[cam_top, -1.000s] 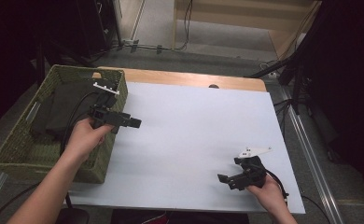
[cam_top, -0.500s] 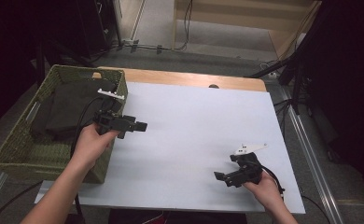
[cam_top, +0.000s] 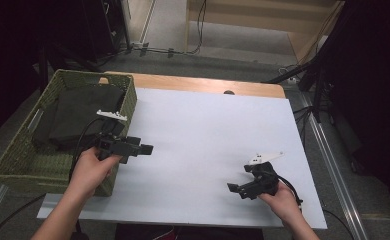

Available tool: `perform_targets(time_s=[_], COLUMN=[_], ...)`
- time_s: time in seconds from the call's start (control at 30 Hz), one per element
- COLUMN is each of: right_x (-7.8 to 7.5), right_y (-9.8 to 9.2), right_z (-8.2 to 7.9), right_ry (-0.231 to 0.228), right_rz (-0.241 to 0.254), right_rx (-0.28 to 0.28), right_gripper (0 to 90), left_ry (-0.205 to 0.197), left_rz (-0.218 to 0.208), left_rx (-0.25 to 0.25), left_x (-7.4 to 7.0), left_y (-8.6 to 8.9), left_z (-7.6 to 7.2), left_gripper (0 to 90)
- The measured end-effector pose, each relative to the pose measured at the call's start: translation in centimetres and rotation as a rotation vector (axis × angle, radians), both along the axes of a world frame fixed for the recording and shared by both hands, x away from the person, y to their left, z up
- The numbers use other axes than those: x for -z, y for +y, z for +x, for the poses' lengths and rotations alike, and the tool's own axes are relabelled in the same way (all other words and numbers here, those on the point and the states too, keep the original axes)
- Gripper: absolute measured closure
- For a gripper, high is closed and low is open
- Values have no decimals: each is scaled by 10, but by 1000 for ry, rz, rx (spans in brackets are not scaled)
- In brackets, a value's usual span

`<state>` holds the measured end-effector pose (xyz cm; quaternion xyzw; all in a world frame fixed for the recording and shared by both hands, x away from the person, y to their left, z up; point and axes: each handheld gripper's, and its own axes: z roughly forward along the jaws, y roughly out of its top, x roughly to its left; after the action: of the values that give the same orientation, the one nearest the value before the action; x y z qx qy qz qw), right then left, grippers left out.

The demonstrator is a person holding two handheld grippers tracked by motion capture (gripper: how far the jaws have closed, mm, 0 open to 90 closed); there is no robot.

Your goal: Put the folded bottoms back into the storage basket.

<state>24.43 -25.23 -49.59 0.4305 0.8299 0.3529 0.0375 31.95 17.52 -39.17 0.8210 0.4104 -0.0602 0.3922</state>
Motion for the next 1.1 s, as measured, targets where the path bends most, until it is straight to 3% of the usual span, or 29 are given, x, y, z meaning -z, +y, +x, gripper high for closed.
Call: perform_targets(time_s=[0.2,0.37,0.5,0.67,0.8,0.93,1.1], right_x=[0,0,0,0,0,1,2], right_y=[0,0,0,0,0,-2,-2], right_z=[0,0,0,0,0,0,0], right_ry=[3,4,4,5,10,36,35], right_rz=[2,4,4,7,13,68,56], right_rx=[8,2,-2,-3,-7,-10,-15], right_gripper=[0,0,0,0,0,0,0], left_ry=[-9,-6,-11,-44,-49,-36,-45], left_rz=[21,12,29,36,6,-47,-27], left_rx=[20,18,23,37,47,59,63], left_x=[0,4,9,11,14,14,15], left_y=[-1,4,6,5,7,11,9], left_z=[-18,-26,-32,-37,-36,-35,-36], left_gripper=[290,273,273,273,274,280,280])
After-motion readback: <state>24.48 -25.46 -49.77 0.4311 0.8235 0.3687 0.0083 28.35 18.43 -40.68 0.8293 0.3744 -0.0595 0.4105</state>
